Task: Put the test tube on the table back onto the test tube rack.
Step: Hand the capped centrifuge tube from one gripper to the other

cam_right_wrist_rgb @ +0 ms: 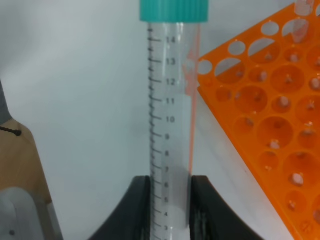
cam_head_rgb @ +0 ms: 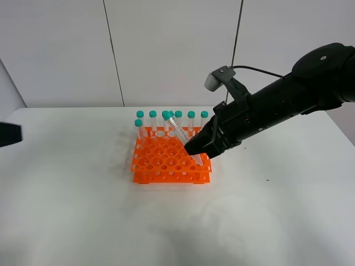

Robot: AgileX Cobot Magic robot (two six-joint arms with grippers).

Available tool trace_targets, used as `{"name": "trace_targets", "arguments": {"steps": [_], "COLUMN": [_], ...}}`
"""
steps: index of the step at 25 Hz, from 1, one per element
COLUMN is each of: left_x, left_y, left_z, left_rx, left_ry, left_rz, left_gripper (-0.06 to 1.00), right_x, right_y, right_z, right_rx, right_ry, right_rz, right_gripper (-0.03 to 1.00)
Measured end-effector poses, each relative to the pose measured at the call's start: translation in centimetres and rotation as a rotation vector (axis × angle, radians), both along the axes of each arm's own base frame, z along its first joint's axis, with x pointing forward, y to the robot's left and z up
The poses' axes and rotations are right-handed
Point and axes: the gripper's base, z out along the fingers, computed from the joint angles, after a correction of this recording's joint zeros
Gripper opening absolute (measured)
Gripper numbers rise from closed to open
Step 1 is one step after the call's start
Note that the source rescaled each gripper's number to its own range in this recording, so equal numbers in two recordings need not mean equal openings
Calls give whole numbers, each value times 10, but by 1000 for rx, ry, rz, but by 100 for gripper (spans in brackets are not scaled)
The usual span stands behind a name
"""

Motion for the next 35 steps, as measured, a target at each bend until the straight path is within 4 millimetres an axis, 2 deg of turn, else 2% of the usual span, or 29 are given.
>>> {"name": "trace_targets", "arguments": {"steps": [3, 6, 12, 17, 21, 26, 30, 35], "left_x": [38, 66, 104, 124, 140, 149, 150, 154], "left_y": [-8, -15, -39, -75, -104, -133, -148, -152], "left_z": [-8, -17, -36, -51, -50, -47, -56, -65], "left_rx": [-101, -194, -344, -364, -362, -367, -366, -388], "left_ry": [20, 10, -13, 31, 41, 47, 81, 117], "left_rz": [-70, -148, -246, -317, -386, -458, -485, -469], "left_gripper": [94, 94, 94, 94, 94, 94, 94, 94], "right_x": [0, 0, 2, 2, 2, 2, 1, 1], "right_y": [0, 0, 0, 0, 0, 0, 1, 2], "right_z": [0, 0, 0, 0, 0, 0, 1, 2], "right_rx": [1, 0, -2, -2, -2, 0, 15, 32], "right_ry": [0, -3, -14, -14, -14, -13, -2, 7], "right_rz": [-1, -4, -16, -16, -16, -17, -19, -21], "right_gripper": [1, 1, 1, 1, 1, 1, 1, 1]}}
